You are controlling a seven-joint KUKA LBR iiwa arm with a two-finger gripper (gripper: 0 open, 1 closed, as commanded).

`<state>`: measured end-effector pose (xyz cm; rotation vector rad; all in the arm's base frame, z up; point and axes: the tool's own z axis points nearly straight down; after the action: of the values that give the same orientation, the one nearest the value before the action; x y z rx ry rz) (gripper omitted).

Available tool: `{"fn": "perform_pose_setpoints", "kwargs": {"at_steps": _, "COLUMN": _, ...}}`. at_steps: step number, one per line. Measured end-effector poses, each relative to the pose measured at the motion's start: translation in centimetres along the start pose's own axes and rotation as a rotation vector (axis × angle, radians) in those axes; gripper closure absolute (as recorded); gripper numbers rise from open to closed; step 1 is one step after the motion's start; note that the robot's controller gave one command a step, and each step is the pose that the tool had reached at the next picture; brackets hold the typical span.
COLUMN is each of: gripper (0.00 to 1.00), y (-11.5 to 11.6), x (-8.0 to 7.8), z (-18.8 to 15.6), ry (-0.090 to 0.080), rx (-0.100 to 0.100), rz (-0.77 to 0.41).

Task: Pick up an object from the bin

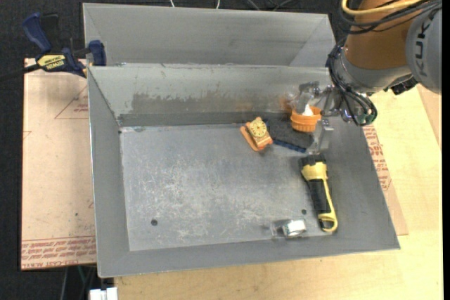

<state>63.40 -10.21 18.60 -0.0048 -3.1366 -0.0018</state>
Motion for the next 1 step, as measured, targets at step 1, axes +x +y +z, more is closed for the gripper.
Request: {"fn": "perform_pose_setpoints", "kwargs": {"at_steps": 1, "gripper": 0.00, "y": 0.07, "x": -0.15, "z": -0.54, "ry": -0.008, "rx": 0.001, "rz": -0.003}}
